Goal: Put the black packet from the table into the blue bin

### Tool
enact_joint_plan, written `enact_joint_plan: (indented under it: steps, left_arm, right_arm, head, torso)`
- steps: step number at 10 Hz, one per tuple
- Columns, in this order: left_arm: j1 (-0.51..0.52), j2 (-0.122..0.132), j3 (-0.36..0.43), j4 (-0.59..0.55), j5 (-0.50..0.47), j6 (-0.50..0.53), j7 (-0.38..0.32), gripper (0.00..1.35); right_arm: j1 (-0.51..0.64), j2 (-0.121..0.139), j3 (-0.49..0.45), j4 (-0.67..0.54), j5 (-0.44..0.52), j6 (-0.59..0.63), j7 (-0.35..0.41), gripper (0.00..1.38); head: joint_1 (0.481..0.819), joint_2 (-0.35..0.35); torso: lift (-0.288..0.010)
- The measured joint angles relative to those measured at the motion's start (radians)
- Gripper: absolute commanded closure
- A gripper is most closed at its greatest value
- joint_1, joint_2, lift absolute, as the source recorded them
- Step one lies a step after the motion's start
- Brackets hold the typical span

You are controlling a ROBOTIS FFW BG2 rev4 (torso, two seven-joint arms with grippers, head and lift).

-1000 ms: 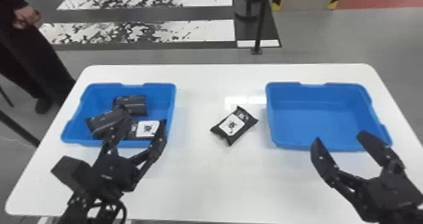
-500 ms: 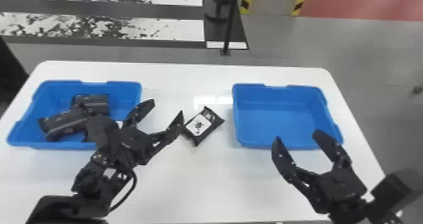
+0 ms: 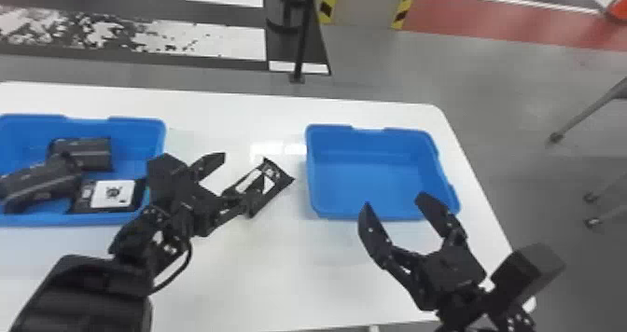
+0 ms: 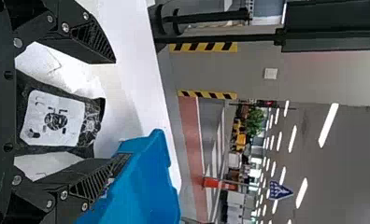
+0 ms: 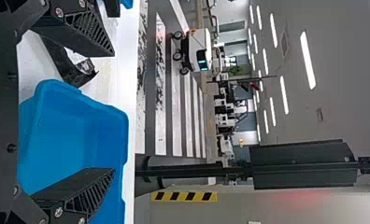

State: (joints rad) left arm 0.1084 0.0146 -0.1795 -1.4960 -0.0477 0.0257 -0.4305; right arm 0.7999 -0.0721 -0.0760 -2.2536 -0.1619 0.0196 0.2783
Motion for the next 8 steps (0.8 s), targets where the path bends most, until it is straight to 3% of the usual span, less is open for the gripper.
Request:
enact_joint_plan:
  steps: [3, 7, 8]
  left_arm:
    - [-0.086, -0.009, -0.064, 0.129, -0.059, 0.014, 0.012, 0.28]
    - [-0.105, -0.014, -0.044, 0.188, -0.123, 0.030, 0.061, 0.28]
    - [-0.108, -0.015, -0.044, 0.192, -0.141, 0.039, 0.070, 0.36]
  right_arm:
    - [-0.002, 0.000, 0.002, 0.003, -0.003, 0.000, 0.001, 0.14]
    - [-0.002, -0.001, 0.002, 0.007, -0.013, 0.000, 0.001, 0.14]
    - [-0.002, -0.001, 0.001, 0.007, -0.014, 0.000, 0.000, 0.14]
  head:
    - [0.695, -0.244]
    - [0.695, -0.217]
    - [0.695, -0.213]
  torso:
    - [-0.110]
    - [-0.110]
    - [-0.110]
